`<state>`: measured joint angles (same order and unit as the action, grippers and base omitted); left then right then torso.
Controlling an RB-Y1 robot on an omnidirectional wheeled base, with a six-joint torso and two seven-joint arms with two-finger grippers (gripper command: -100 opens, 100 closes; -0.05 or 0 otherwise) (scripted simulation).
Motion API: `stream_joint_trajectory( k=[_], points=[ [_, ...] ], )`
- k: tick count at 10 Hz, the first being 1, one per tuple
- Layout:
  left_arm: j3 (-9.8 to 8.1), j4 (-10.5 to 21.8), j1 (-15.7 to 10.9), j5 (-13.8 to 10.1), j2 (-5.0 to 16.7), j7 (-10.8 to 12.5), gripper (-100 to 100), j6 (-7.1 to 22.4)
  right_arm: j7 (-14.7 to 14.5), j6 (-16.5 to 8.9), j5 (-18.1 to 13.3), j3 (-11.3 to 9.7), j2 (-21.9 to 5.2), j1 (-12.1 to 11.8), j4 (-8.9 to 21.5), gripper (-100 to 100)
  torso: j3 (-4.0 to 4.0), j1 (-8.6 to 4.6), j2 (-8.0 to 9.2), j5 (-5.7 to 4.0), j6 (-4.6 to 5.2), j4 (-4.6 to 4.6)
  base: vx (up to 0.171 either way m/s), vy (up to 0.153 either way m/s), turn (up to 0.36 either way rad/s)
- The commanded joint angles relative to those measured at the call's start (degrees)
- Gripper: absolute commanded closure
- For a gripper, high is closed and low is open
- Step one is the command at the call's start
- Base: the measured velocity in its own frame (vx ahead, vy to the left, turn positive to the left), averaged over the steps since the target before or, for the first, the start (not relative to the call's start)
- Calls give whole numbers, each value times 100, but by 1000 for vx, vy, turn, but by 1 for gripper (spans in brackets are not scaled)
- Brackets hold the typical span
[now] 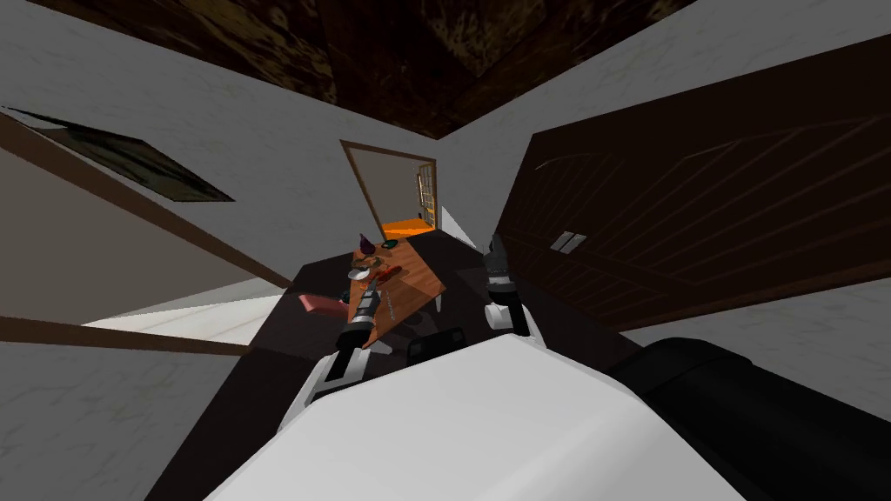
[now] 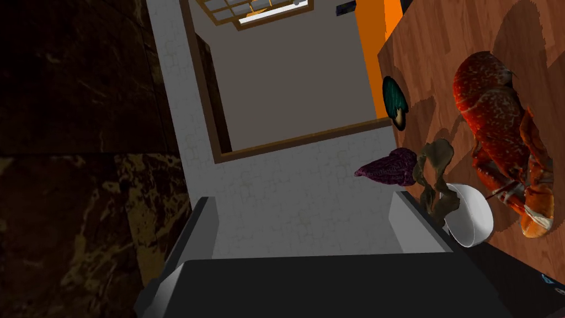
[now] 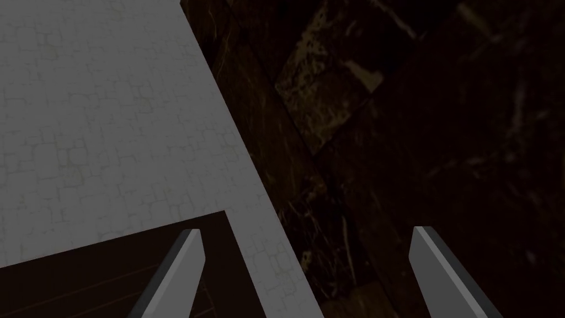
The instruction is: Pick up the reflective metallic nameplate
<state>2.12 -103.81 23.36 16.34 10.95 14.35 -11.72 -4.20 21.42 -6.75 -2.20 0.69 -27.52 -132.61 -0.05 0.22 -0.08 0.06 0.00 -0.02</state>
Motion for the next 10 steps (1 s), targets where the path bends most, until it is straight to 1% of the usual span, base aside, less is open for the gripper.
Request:
stream_joint_trajectory(
  k=[1,2,3,4,5,6,7,8,9,10],
  points=[
    [-2,178,-68,100,46,99,-100,134,0,0,0,0,0,0,0,0,0,0,0,0,0,0,-19,53,-170],
    [-11,352,-118,326,99,264,-100,298,0,0,0,1,0,-1,0,0,-1,2,-3,0,-5,0,-19,65,-291],
    [-11,501,-118,326,99,264,-100,298,0,0,0,0,0,0,0,0,-2,7,-4,1,0,0,-19,57,-187],
    [-20,776,-168,555,152,433,-100,466,0,0,0,1,0,-2,0,0,-2,4,-5,1,-6,-1,-26,59,-342],
    [-20,831,-168,555,152,433,-100,466,0,0,0,0,0,0,0,0,-1,6,-2,1,-2,0,-27,59,-149],
    [-28,1069,-219,787,206,604,-100,636,0,0,0,1,0,-2,0,0,-1,6,-2,1,-7,0,-23,62,-298],
    [-28,1165,-219,787,206,604,-100,636,0,0,0,1,0,-1,0,0,-2,8,-4,2,-2,-1,-18,55,-168],
    [-35,1489,-269,1019,260,777,-100,784,0,0,0,1,0,-2,0,0,-3,5,-6,1,-7,-1,-23,47,-290],
    [-35,1502,-269,1019,260,777,-100,809,0,0,0,1,0,-1,0,0,-3,3,-5,1,-3,-1,-20,46,-170],
    [-42,1802,-320,1252,314,950,-100,982,0,0,0,1,0,-2,0,0,-3,2,-7,0,-7,-1,-21,56,-259]
  ],
)
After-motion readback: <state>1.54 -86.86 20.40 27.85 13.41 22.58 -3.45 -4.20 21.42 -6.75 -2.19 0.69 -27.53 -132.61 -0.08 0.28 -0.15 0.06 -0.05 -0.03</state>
